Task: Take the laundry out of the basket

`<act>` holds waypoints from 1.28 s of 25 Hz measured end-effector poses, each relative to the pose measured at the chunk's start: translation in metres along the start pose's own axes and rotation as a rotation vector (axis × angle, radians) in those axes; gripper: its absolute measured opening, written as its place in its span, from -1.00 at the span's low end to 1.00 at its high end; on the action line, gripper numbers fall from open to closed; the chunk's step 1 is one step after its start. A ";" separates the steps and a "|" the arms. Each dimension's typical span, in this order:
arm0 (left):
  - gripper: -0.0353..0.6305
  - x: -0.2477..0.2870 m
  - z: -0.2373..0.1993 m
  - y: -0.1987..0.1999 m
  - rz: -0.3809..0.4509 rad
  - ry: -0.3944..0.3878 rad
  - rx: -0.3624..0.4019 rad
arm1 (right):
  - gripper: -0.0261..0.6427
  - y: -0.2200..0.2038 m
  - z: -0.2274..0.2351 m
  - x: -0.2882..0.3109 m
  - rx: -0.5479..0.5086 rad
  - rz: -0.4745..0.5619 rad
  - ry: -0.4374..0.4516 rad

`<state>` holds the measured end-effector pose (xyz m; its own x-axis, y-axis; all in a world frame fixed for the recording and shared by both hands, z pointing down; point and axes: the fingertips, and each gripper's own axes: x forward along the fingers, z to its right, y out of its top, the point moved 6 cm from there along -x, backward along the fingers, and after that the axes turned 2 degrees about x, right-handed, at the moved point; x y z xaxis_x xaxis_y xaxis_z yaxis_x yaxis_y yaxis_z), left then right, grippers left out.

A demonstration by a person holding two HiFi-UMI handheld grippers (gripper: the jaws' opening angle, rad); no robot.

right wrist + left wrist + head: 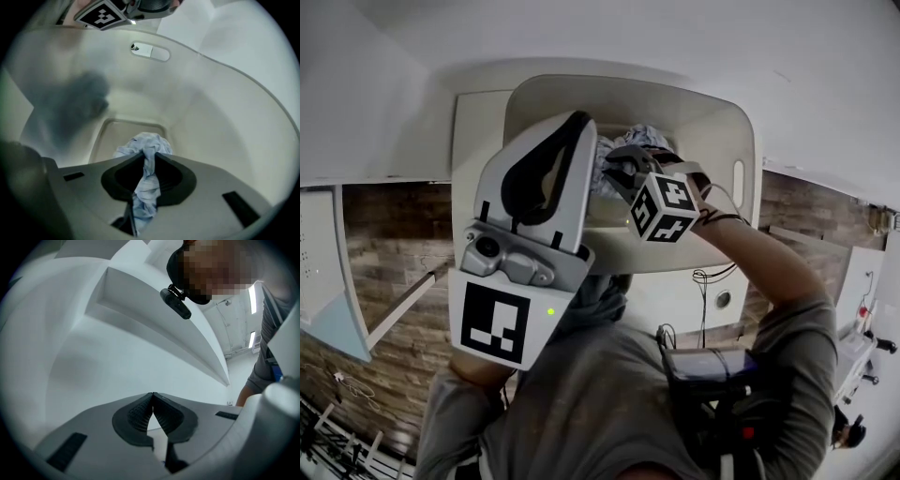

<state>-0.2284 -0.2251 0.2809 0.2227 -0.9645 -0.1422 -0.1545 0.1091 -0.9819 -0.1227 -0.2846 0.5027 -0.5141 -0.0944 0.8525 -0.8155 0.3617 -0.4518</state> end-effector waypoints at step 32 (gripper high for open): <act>-0.87 -0.095 0.136 0.097 0.150 -0.086 0.214 | -0.71 0.082 0.004 -0.323 0.283 0.593 -0.631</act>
<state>-0.1339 -0.0906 0.1819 0.2947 -0.9107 -0.2895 0.0128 0.3067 -0.9517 -0.0248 -0.2279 0.1894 -0.8518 -0.4862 0.1951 -0.3630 0.2792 -0.8890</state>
